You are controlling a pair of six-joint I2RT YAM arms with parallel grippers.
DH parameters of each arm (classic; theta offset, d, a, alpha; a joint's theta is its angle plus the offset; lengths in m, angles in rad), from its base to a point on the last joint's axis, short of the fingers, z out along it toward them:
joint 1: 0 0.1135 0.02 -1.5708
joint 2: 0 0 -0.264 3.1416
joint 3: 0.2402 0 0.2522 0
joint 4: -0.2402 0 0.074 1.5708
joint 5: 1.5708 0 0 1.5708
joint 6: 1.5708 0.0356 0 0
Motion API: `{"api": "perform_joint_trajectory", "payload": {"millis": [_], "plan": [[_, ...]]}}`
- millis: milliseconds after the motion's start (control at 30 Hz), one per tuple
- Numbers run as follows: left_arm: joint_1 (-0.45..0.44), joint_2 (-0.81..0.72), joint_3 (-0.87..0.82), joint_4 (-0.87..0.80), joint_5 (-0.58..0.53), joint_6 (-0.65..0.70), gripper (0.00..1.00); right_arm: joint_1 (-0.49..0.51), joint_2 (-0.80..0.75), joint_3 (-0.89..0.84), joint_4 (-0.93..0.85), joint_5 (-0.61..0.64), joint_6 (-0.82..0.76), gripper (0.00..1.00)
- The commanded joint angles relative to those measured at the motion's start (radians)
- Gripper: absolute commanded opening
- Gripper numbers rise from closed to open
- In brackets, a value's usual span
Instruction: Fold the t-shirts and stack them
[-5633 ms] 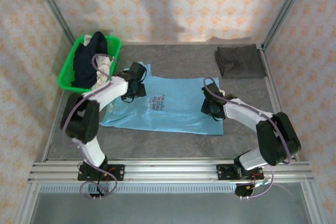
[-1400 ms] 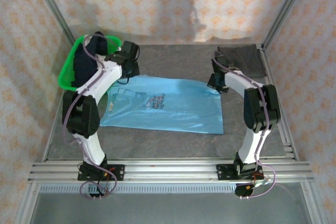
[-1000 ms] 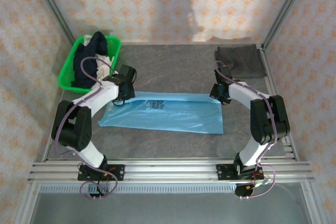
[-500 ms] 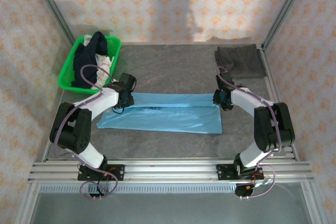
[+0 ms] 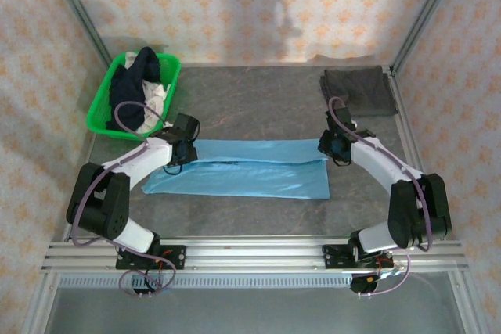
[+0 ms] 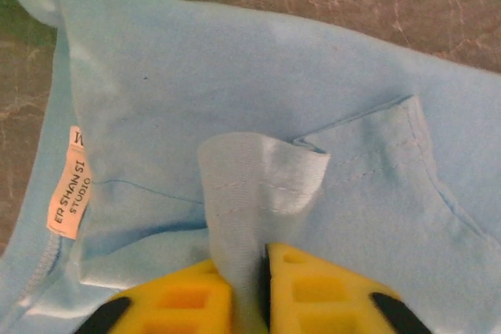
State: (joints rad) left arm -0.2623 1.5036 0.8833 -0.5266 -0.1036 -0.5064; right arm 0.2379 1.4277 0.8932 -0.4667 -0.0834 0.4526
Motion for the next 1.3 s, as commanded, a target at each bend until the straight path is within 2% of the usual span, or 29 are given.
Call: {"api": "perform_joint_trajectory", "payload": {"millis": [0, 200, 233, 300, 567, 633, 733, 800, 867, 967, 1000, 1033, 1133, 1200, 1267], "plan": [[-0.012, -0.051, -0.022, -0.011, 0.010, -0.011, 0.24, 0.020, 0.053, 0.029, 0.022, 0.003, 0.017, 0.32], [-0.014, -0.165, -0.040, -0.043, 0.023, -0.015, 0.29, 0.052, 0.168, 0.024, 0.045, 0.017, 0.034, 0.29], [-0.014, -0.181, -0.041, -0.045, 0.019, -0.012, 0.31, 0.054, 0.175, 0.019, 0.048, 0.021, 0.035, 0.29], [-0.014, -0.194, -0.040, -0.044, -0.007, -0.005, 0.42, 0.052, 0.180, 0.000, 0.048, 0.041, 0.044, 0.28], [-0.014, 0.037, 0.063, -0.049, -0.039, 0.015, 0.50, 0.036, 0.154, -0.050, -0.012, 0.148, 0.082, 0.26], [-0.014, 0.073, 0.073, -0.055, -0.028, 0.014, 0.43, 0.021, 0.143, -0.056, -0.012, 0.141, 0.076, 0.26], [-0.018, 0.043, 0.032, -0.033, 0.018, 0.002, 0.21, 0.009, 0.106, -0.050, -0.039, 0.162, 0.071, 0.26], [-0.037, -0.006, -0.013, -0.024, 0.030, -0.013, 0.12, 0.010, 0.062, -0.048, -0.050, 0.163, 0.074, 0.27], [-0.064, -0.042, -0.044, -0.046, 0.017, -0.022, 0.09, 0.026, 0.017, -0.050, -0.038, 0.142, 0.079, 0.29], [-0.099, -0.087, -0.090, -0.091, -0.002, -0.072, 0.08, 0.104, -0.026, -0.046, 0.008, 0.119, 0.086, 0.32], [-0.105, -0.103, -0.108, -0.100, -0.005, -0.082, 0.11, 0.136, -0.022, -0.040, 0.023, 0.102, 0.087, 0.32], [-0.109, -0.124, -0.124, -0.109, -0.005, -0.095, 0.23, 0.172, -0.009, -0.030, 0.036, 0.087, 0.089, 0.32], [-0.110, -0.195, -0.151, -0.129, -0.002, -0.113, 0.37, 0.253, 0.060, 0.001, 0.065, 0.069, 0.090, 0.32], [-0.110, -0.241, -0.141, -0.145, -0.013, -0.118, 0.57, 0.266, 0.119, 0.010, 0.082, 0.053, 0.098, 0.31], [-0.110, -0.274, -0.118, -0.152, -0.030, -0.108, 0.66, 0.269, 0.167, 0.011, 0.095, 0.044, 0.101, 0.29]]}}
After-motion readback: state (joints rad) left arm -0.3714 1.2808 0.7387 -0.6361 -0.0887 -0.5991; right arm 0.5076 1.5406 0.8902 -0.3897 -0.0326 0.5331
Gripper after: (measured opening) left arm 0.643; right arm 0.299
